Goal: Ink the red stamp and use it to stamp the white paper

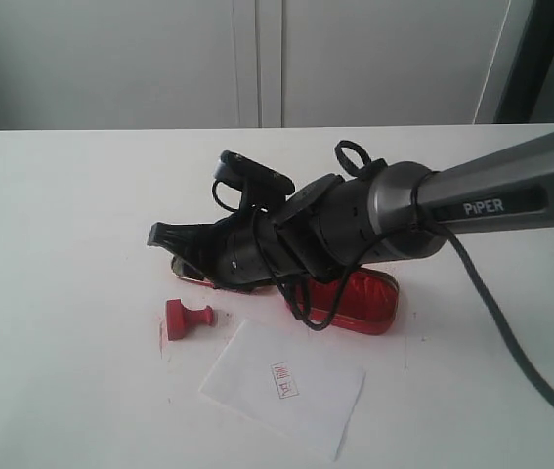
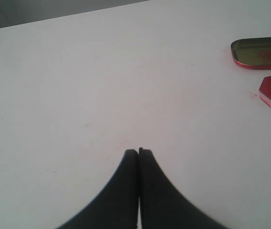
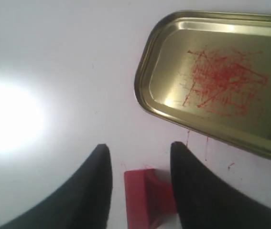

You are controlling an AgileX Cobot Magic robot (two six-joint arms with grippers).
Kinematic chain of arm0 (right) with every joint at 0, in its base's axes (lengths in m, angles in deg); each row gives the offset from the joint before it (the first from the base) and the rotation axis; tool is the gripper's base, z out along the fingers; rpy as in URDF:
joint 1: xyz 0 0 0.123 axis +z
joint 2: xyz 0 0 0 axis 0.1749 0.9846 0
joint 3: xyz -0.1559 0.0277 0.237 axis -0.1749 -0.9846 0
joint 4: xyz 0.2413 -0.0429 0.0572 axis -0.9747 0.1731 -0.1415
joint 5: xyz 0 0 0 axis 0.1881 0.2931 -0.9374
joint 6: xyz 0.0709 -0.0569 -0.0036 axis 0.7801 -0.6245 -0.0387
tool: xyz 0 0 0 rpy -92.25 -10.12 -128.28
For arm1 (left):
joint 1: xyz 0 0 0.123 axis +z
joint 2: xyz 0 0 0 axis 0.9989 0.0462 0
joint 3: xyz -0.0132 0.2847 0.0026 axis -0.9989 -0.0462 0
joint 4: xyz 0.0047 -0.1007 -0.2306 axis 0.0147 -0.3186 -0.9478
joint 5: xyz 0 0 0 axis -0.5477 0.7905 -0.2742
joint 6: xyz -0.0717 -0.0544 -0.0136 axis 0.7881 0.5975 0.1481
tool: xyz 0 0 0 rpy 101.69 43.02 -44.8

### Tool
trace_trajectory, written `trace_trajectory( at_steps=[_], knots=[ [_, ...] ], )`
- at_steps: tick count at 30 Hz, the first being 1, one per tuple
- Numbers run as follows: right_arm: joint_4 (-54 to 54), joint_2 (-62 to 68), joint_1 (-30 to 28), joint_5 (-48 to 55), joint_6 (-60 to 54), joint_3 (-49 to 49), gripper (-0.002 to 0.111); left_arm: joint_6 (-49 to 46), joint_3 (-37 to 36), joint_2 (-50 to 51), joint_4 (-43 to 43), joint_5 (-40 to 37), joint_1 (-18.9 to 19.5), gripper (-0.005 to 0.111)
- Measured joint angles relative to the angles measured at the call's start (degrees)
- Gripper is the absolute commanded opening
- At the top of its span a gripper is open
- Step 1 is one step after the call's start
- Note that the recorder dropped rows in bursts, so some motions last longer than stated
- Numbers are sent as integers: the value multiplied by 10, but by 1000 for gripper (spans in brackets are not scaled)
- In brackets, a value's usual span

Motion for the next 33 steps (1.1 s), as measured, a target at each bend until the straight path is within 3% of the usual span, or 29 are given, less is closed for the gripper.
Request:
trace_trajectory(
  at_steps=[8,27,33],
  knots=[
    [1,-1,0,34,-1,0,0,0,0,0,0,0,0,0],
    [41,-21,0,120,-1,0,0,0,0,0,0,0,0,0],
    [139,-45,0,133,78,0,0,0,0,0,0,0,0,0]
  ],
)
